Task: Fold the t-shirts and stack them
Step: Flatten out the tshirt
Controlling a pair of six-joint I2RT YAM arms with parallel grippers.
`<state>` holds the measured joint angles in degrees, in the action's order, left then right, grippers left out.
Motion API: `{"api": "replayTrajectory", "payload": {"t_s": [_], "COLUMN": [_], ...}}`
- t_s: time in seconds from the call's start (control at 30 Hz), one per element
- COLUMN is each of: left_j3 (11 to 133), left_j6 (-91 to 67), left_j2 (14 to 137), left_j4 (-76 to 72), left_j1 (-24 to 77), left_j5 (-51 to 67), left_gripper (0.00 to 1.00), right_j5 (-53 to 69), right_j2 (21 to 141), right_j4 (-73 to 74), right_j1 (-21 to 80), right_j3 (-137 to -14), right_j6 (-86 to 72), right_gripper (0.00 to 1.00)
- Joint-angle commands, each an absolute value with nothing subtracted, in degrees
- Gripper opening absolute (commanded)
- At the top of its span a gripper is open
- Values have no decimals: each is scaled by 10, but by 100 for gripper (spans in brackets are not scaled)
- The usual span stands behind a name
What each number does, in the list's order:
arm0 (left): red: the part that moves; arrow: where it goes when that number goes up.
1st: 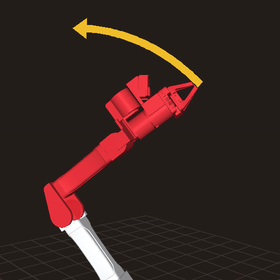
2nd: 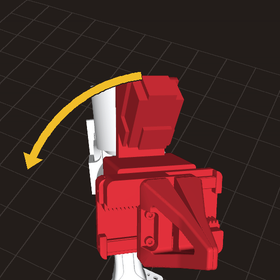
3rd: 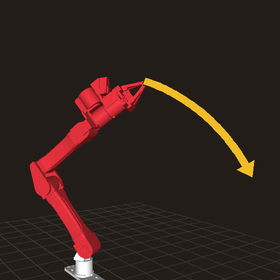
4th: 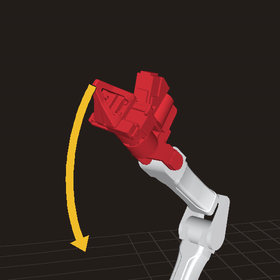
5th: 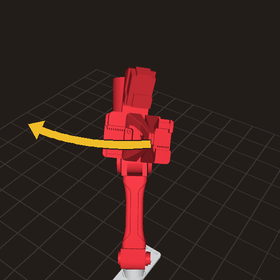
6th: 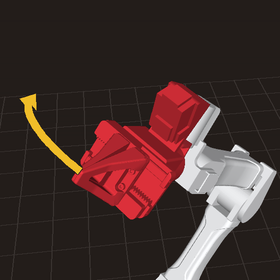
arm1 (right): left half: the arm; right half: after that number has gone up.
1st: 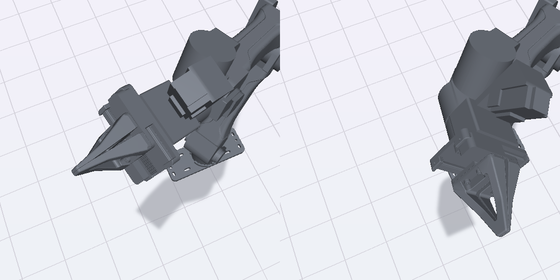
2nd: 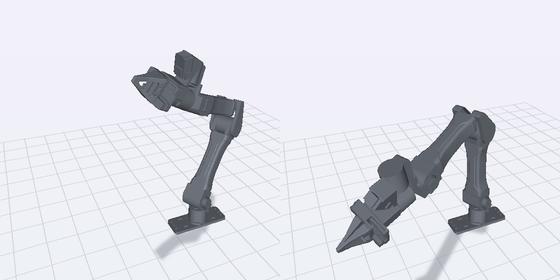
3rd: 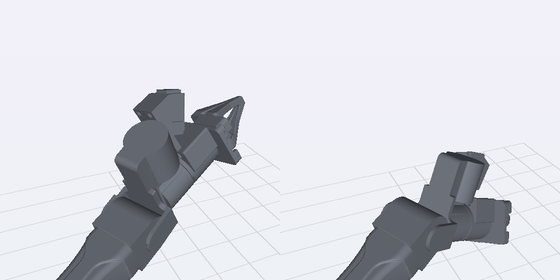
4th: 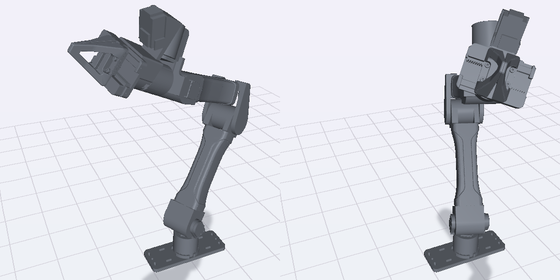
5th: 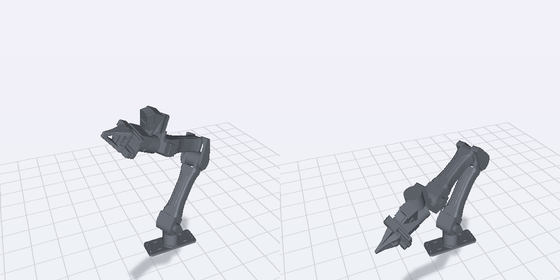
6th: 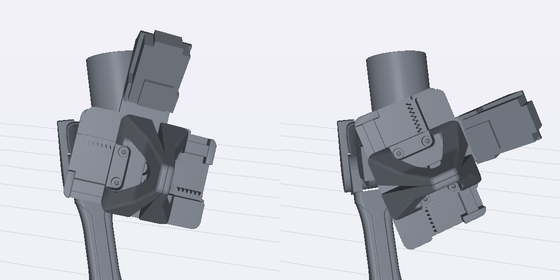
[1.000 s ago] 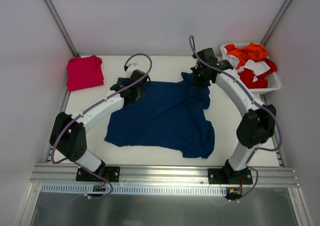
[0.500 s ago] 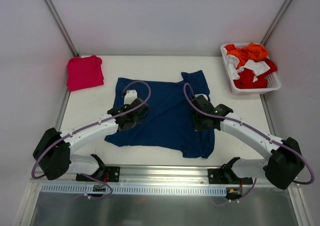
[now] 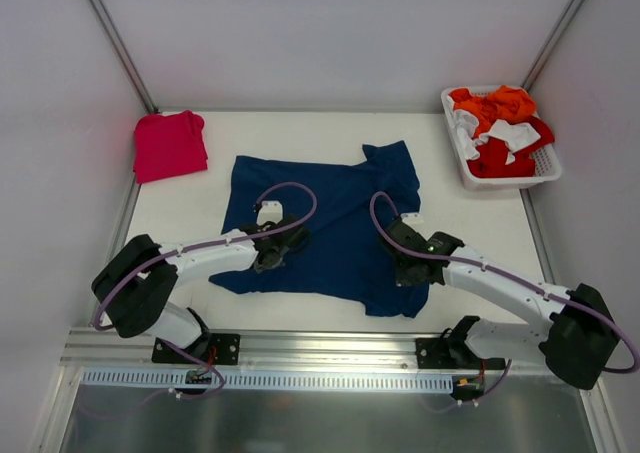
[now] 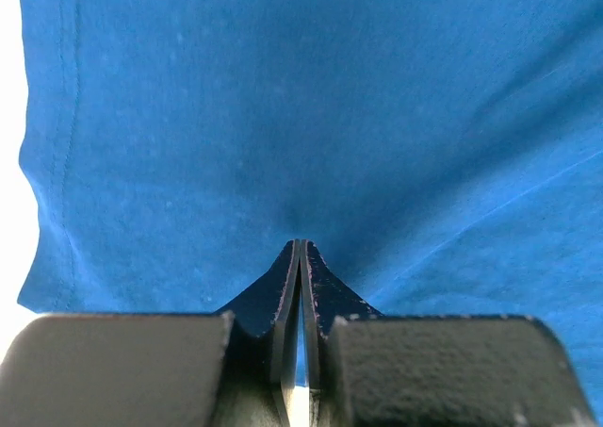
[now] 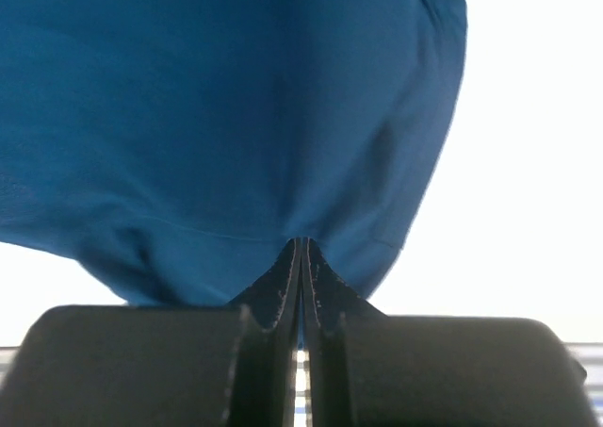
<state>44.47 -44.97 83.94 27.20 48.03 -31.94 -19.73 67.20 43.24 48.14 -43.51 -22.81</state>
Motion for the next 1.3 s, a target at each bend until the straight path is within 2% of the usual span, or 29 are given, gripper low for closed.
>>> {"api": "replayTrajectory", "payload": {"t_s": [0.0,0.47,0.73,0.9,1.27], "left_j3": [433,416,410,399,324], "left_j6": [-476,-495,-504,-512,-523], "left_j2": [843,873,903,894,813], "left_j4": [281,280,279,273,243], "left_j1": [489,503,502,501,466], "left_j5": [-318,-311,-315,-309,-260], "left_gripper": [0,0,0,0,0], "right_j5": [-224,-200,-207,-254,-258], "right_j2": [644,678,774,808,760], "right_j4": [468,430,424,479,526], "right_j1": [484,496,509,512,490], "right_j3": [-413,-351,-402,-439,-410], "right_j6": [-272,-308,-296,-292,-294], "right_gripper": [1,1,1,1,1]}}
